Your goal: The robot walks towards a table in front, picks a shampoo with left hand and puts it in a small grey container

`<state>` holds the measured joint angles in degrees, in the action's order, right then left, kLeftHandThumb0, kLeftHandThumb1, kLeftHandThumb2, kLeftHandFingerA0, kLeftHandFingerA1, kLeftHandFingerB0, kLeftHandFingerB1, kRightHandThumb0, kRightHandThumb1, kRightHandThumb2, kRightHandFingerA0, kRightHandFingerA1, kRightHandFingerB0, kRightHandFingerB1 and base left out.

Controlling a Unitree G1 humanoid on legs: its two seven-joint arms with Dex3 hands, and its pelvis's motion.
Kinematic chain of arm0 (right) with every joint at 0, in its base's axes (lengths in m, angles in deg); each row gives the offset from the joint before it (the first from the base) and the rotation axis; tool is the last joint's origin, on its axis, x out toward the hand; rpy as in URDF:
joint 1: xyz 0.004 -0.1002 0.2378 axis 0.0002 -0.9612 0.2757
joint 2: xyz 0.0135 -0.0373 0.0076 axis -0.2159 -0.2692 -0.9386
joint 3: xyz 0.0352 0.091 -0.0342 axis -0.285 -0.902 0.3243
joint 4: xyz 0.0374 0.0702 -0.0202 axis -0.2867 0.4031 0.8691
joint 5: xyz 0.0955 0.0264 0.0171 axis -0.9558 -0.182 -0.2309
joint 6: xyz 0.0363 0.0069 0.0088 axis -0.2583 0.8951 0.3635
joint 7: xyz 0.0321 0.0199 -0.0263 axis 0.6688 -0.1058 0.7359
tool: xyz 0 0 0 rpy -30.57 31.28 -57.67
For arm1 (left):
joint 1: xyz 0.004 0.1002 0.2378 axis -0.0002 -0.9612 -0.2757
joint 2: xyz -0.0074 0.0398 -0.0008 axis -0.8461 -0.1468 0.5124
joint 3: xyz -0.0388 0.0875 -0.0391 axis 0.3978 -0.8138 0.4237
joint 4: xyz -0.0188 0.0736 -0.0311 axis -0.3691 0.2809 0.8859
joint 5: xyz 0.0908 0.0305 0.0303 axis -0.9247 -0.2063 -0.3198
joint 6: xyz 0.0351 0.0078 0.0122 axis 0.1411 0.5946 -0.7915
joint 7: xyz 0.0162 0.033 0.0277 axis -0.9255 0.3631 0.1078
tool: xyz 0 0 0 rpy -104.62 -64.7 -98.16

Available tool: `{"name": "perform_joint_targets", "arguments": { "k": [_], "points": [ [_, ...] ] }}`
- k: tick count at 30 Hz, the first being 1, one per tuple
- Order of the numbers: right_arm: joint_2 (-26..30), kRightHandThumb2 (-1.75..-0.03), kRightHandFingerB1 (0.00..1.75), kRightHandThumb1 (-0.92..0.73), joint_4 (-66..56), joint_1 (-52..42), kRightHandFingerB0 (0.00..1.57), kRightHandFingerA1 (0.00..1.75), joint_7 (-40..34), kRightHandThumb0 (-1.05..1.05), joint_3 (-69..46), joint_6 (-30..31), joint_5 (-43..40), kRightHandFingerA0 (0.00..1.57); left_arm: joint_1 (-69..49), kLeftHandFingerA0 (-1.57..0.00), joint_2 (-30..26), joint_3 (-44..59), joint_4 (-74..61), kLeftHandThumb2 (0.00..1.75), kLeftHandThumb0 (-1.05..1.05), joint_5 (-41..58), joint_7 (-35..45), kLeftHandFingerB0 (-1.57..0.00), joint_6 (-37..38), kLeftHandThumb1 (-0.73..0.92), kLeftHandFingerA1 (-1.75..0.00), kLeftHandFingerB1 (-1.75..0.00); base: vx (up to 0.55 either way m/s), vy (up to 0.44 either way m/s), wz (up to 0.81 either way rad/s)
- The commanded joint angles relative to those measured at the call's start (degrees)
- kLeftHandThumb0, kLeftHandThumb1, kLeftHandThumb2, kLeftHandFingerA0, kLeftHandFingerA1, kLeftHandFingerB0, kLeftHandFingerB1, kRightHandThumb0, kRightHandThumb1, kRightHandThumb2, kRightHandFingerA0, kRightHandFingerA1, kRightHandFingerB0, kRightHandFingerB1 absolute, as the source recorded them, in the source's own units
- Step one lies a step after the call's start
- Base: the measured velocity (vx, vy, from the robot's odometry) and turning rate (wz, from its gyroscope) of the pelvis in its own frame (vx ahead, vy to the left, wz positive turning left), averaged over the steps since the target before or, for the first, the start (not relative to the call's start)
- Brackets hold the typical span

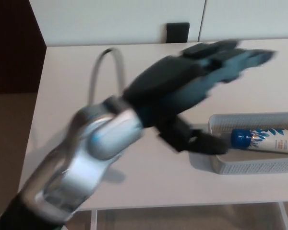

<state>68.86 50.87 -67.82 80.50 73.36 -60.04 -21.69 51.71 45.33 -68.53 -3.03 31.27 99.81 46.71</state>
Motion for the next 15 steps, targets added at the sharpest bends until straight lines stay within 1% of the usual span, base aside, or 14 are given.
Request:
{"name": "perform_joint_targets", "arguments": {
  "k": [1, 2, 4, 5, 6, 7, 8, 9, 10, 11, 12, 13, 14, 15],
  "points": [
    [4.9, -0.6, 0.4, -0.69, 2.4, -4.0, 0.53, 0.47, -0.2, -0.37, -2.9, -0.4, -2.1, 0.64, -44.8, -0.02, -10.6, 35.7, -21.4, 0.91, -0.9, 30.7, 13.6, -0.07, 12.8, 0.51, -0.35, -0.47, 0.0, 0.0, 0.0],
    [4.7, -0.61, 0.41, -0.7, 2.6, -4.5, 0.53, 0.46, -0.2, -0.38, -3.3, -0.4, -2.4, 0.61, -50.5, 0.0, -9.7, 36.7, -18.7, 0.59, -0.94, 32.2, 13.7, -0.08, 17.4, 0.58, -0.48, -0.44, 0.0, 0.0, 0.0],
    [4.7, -0.61, 0.4, -0.7, 2.7, -5.1, 0.52, 0.45, -0.2, -0.38, -3.7, -0.4, -2.6, 0.6, -55.5, 0.0, -8.6, 37.1, -17.5, 0.64, -0.96, 33.6, 13.4, -0.09, 19.7, 0.55, -0.55, -0.47, 0.0, 0.0, 0.0],
    [4.6, -0.61, 0.4, -0.7, 2.9, -6.0, 0.53, 0.45, -1.0, -0.38, -4.0, -0.1, -2.8, 0.62, -61.0, 0.0, -7.2, 37.8, -15.7, 0.87, -0.85, 35.8, 13.9, -0.04, 22.1, 0.44, -0.43, -0.47, 0.0, 0.0, 0.0],
    [4.5, -0.61, 0.4, -0.7, 3.0, -6.3, 0.53, 0.45, -1.3, -0.38, -4.1, 0.0, -2.8, 0.62, -63.1, 0.0, -6.8, 38.2, -15.0, 0.87, -0.85, 36.8, 14.3, -0.04, 23.2, 0.44, -0.43, -0.47, 0.0, 0.0, 0.0],
    [4.5, -0.61, 0.39, -0.7, 3.1, -6.4, 0.52, 0.45, -1.6, -0.38, -4.2, 0.4, -2.8, 0.62, -64.3, 0.0, -6.0, 38.5, -13.7, 0.58, -0.96, 37.9, 14.3, -0.08, 23.7, 0.54, -0.5, -0.5, 0.0, 0.0, 0.0],
    [4.6, -0.61, 0.39, -0.69, 3.2, -6.6, 0.53, 0.46, -2.0, -0.37, -4.2, 0.6, -2.6, 0.64, -66.7, -0.01, -4.9, 39.9, -10.0, 0.75, -1.02, 38.6, 14.3, -0.05, 26.2, 0.46, -0.49, -0.49, 0.0, 0.0, 0.0],
    [4.8, -0.61, 0.4, -0.69, 3.2, -7.0, 0.52, 0.46, -2.0, -0.38, -4.5, 0.5, -2.8, 0.64, -68.5, -0.01, -4.1, 40.7, -7.8, 0.74, -1.01, 39.0, 14.5, -0.03, 27.6, 0.45, -0.51, -0.5, 0.0, 0.0, 0.0],
    [5.1, -0.61, 0.4, -0.69, 3.3, -7.4, 0.53, 0.46, -1.7, -0.37, -4.8, 0.3, -3.0, 0.63, -69.7, -0.02, -3.6, 41.0, -5.7, 0.94, -0.82, 39.6, 14.8, 0.0, 28.9, 0.52, -0.47, -0.48, 0.0, 0.0, 0.0],
    [5.3, -0.61, 0.4, -0.69, 3.3, -7.6, 0.53, 0.46, -1.6, -0.37, -4.8, 0.1, -2.9, 0.63, -70.2, -0.02, -3.4, 41.0, -4.2, 0.94, -0.82, 39.8, 14.9, 0.0, 30.1, 0.52, -0.47, -0.48, 0.0, 0.0, 0.0],
    [5.3, -0.61, 0.41, -0.69, 3.3, -7.5, 0.53, 0.47, -1.6, -0.37, -4.9, 0.2, -2.9, 0.64, -70.6, -0.02, -3.5, 41.2, -2.9, 0.8, -0.42, 40.1, 15.5, 0.0, 30.5, 0.05, -0.57, -0.53, 0.0, 0.0, 0.0],
    [5.1, -0.6, 0.4, -0.68, 3.3, -7.4, 0.53, 0.48, -1.6, -0.37, -5.0, 0.3, -2.9, 0.65, -71.9, -0.16, -4.9, 40.7, 0.1, 0.82, -0.89, 40.1, 17.8, -0.34, 31.8, 0.42, -0.62, -0.53, 0.0, 0.0, 0.0],
    [5.1, -0.6, 0.4, -0.68, 3.3, -7.5, 0.53, 0.48, -1.6, -0.37, -5.2, 0.2, -3.0, 0.65, -72.9, -0.16, -6.5, 39.8, 1.9, 0.82, -0.89, 39.8, 19.8, -0.34, 33.3, 0.42, -0.62, -0.53, 0.0, 0.0, 0.0],
    [4.9, -0.6, 0.41, -0.68, 3.4, -7.7, 0.54, 0.47, -1.5, -0.37, -5.3, 0.3, -3.0, 0.67, -74.0, -0.21, -7.6, 39.1, 2.1, 0.55, -0.9, 39.6, 21.4, -0.38, 32.8, 0.46, -0.63, -0.47, 0.0, 0.0, 0.0]
  ]
}}
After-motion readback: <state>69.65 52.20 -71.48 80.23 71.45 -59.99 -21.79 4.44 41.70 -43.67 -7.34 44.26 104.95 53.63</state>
